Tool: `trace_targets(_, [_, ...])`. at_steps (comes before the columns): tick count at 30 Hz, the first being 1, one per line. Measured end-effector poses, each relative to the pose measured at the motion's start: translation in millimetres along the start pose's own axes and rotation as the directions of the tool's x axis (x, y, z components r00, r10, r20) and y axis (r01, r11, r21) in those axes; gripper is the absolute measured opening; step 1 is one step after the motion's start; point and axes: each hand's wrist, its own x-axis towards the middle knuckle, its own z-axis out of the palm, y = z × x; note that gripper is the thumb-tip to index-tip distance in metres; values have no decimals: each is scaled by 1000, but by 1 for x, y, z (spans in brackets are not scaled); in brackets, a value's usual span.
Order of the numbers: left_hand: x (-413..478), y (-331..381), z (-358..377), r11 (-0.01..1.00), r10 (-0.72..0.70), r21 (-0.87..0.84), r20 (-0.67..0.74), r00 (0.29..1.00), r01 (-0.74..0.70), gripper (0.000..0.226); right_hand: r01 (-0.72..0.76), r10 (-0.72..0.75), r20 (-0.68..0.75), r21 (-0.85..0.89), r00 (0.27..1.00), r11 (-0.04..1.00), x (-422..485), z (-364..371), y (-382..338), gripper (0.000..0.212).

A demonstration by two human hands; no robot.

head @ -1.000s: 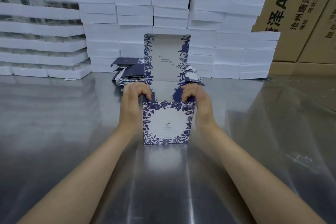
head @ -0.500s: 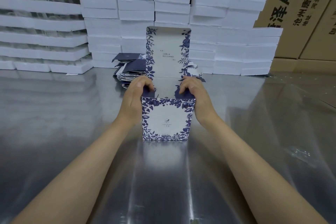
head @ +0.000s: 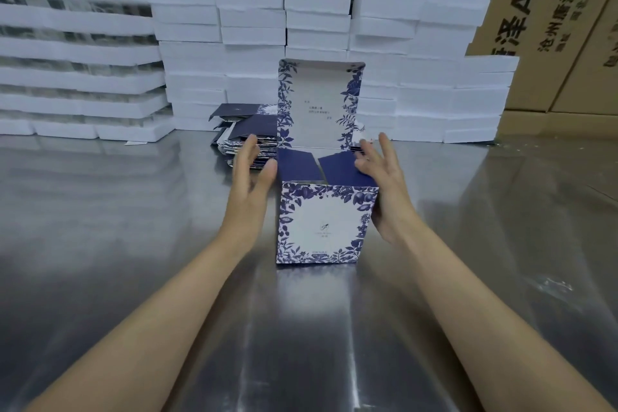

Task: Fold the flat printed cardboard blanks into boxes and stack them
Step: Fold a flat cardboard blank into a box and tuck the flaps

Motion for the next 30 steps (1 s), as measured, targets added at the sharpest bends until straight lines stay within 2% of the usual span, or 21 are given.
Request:
trace_targets(2, [1, 5, 1, 986, -103, -120, 84, 991, 112, 75, -38, 37, 46, 7, 998, 999, 0, 2, -1, 62])
trace_targets(5, [3, 4, 2, 980, -131, -136, 98, 987, 144, 60, -27, 28, 32, -47, 999, 999, 2, 4, -5, 56])
trace_targets(7, [5, 4, 2, 984, -125, -120, 84, 989, 135, 56, 4, -3, 21, -84, 1000, 996, 2, 5, -4, 52])
trace_targets(9, [6, 8, 4, 984, -100, -136, 81, 992, 111, 57, 99, -92, 46, -165, 995, 981, 2, 4, 1, 39])
trace_targets(11, [6, 13, 6, 987, -42, -151, 82, 996, 54, 54, 187, -174, 71, -267, 982, 946, 1, 4, 6, 35])
trace_targets(15, [-1, 21, 11, 997, 45, -72, 85, 995, -39, 34, 118, -97, 98, -238, 990, 964, -1, 5, 5, 32])
trace_targets(17, [-2, 16, 10, 992, 19, -128, 122, 992, -4, 34, 109, -79, 125, -256, 989, 961, -1, 3, 5, 38])
trace_targets(19, [-2, 14, 7, 981, -10, -192, 148, 989, 39, 43, 165, -128, 136, -307, 982, 937, -3, 3, 7, 39])
trace_targets(21, [-4, 13, 3, 991, 51, -129, 174, 983, -28, 51, 209, -179, 124, -311, 976, 927, -5, 5, 14, 37])
trace_targets(25, [-9, 6, -1, 986, 141, 47, 261, 955, -158, 41, 315, -318, 29, -252, 948, 915, -8, 8, 23, 38])
trace_targets(30, [-10, 9, 2, 949, 260, 162, 90, 961, -272, 33, 443, -455, 16, -269, 890, 855, -14, 8, 18, 39])
